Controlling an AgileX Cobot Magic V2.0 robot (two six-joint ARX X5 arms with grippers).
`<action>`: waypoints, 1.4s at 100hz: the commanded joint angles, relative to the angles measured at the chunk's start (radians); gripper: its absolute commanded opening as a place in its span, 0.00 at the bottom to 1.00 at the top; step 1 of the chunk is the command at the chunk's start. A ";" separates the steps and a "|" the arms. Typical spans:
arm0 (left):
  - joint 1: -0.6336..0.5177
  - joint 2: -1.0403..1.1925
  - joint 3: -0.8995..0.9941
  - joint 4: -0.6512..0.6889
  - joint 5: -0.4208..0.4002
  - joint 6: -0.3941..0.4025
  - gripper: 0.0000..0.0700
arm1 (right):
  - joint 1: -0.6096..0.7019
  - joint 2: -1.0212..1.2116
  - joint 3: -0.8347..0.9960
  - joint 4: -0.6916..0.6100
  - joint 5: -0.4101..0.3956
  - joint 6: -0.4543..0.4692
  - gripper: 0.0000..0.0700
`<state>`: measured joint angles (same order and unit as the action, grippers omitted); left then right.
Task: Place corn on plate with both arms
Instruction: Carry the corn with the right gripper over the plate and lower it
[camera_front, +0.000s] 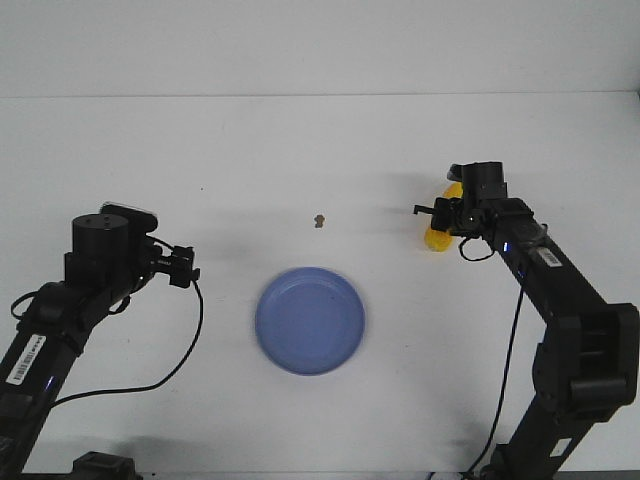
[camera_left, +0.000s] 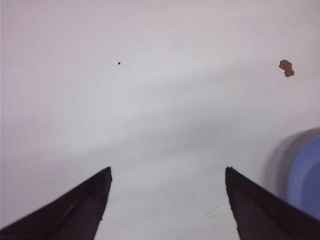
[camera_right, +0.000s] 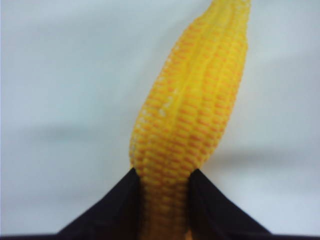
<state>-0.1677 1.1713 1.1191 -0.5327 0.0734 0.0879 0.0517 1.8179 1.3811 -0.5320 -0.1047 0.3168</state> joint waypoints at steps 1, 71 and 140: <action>0.000 0.013 0.014 0.003 -0.003 -0.002 0.66 | 0.009 -0.056 0.018 -0.003 0.000 -0.040 0.06; 0.000 0.013 0.014 0.003 -0.003 -0.002 0.66 | 0.427 -0.343 -0.052 -0.233 -0.079 -0.187 0.06; 0.000 0.013 0.014 0.003 -0.003 -0.002 0.66 | 0.689 -0.237 -0.236 -0.047 -0.079 -0.054 0.07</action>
<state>-0.1677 1.1713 1.1191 -0.5327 0.0734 0.0879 0.7280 1.5490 1.1378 -0.5869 -0.1833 0.2512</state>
